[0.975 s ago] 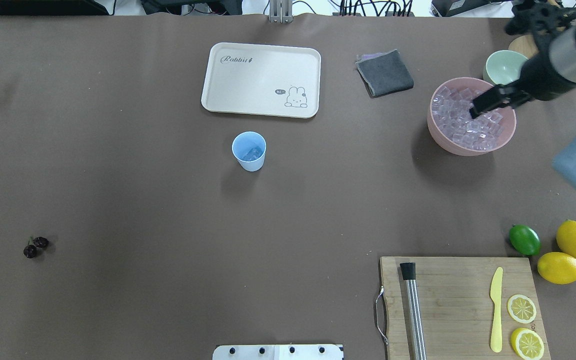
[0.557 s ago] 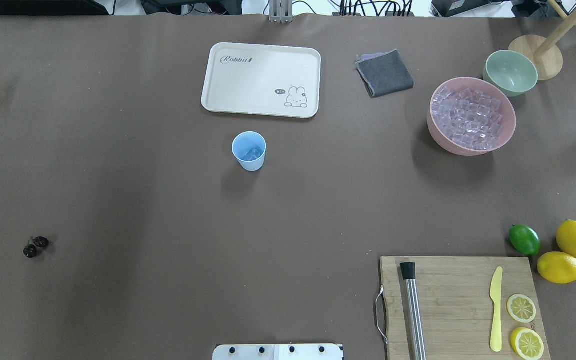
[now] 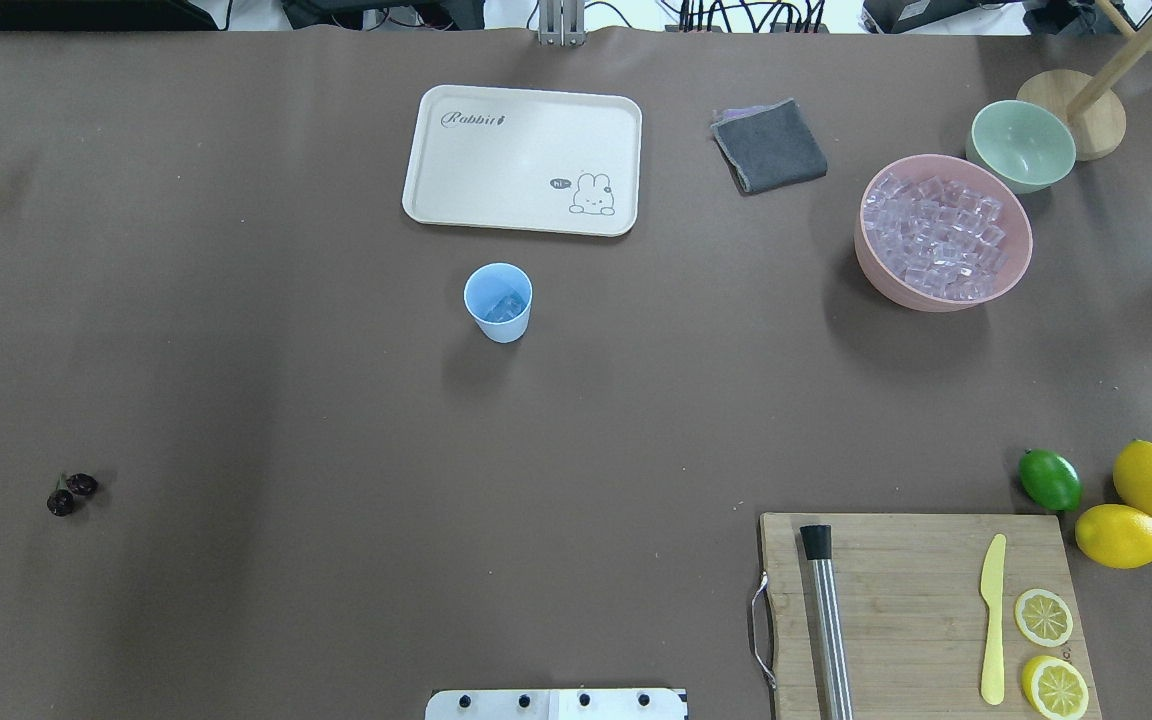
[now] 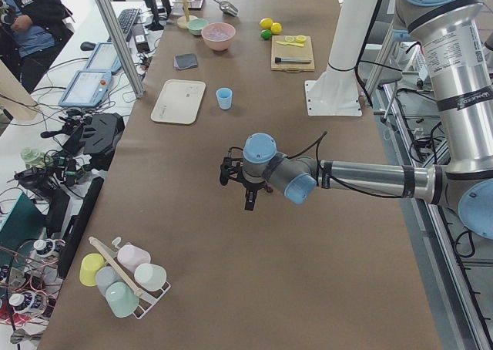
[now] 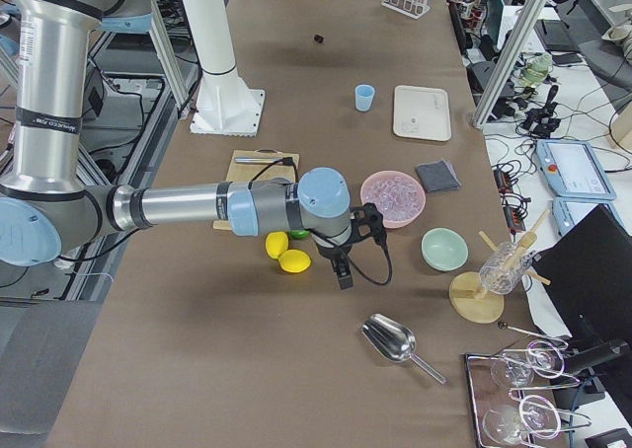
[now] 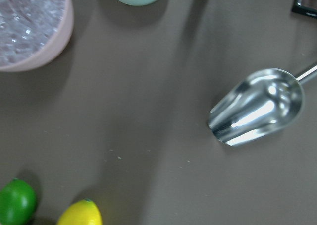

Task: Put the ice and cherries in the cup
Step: 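Lower the left gripper onto the dark cherries and grasp their stems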

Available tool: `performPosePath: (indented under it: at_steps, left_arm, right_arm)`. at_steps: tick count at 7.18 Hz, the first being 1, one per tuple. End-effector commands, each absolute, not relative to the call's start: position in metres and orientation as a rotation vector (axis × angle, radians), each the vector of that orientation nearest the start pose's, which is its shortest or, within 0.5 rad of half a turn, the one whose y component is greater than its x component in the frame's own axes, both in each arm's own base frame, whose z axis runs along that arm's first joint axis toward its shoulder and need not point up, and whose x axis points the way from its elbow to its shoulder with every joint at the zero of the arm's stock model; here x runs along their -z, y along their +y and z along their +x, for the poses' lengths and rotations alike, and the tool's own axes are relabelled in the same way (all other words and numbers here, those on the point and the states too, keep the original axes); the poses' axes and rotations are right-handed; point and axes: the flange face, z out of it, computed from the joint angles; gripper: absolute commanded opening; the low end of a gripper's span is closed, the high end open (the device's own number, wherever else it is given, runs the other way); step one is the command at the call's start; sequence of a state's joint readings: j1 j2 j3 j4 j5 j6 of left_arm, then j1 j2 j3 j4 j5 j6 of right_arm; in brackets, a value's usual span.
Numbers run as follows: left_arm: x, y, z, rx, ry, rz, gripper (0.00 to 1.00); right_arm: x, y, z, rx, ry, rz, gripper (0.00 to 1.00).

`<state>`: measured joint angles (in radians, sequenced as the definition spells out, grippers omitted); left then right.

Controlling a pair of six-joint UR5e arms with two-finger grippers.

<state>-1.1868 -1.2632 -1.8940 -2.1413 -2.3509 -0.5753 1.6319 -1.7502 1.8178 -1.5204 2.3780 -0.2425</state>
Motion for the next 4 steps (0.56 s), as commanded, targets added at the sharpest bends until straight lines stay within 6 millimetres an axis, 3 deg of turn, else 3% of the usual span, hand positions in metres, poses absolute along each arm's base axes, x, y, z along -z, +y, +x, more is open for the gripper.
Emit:
performPosePath:
  at_steps: [1,3,4]
  left_arm:
    - [-0.544,-0.397,0.12,-0.039,0.911,0.156,0.98]
    - [-0.531,-0.395,0.152,-0.021,0.873,0.166,0.98]
    - [-0.522,-0.389,0.181,0.011,0.862,0.148,0.98]
  right_arm:
    - [-0.671,-0.4,0.126,0.122,-0.758,0.154,0.99]
    - [-0.673,-0.394,0.135,0.091,-0.719,0.133,1.0]
    - [-0.665,-0.395,0.139,0.083,-0.716,0.139,1.0]
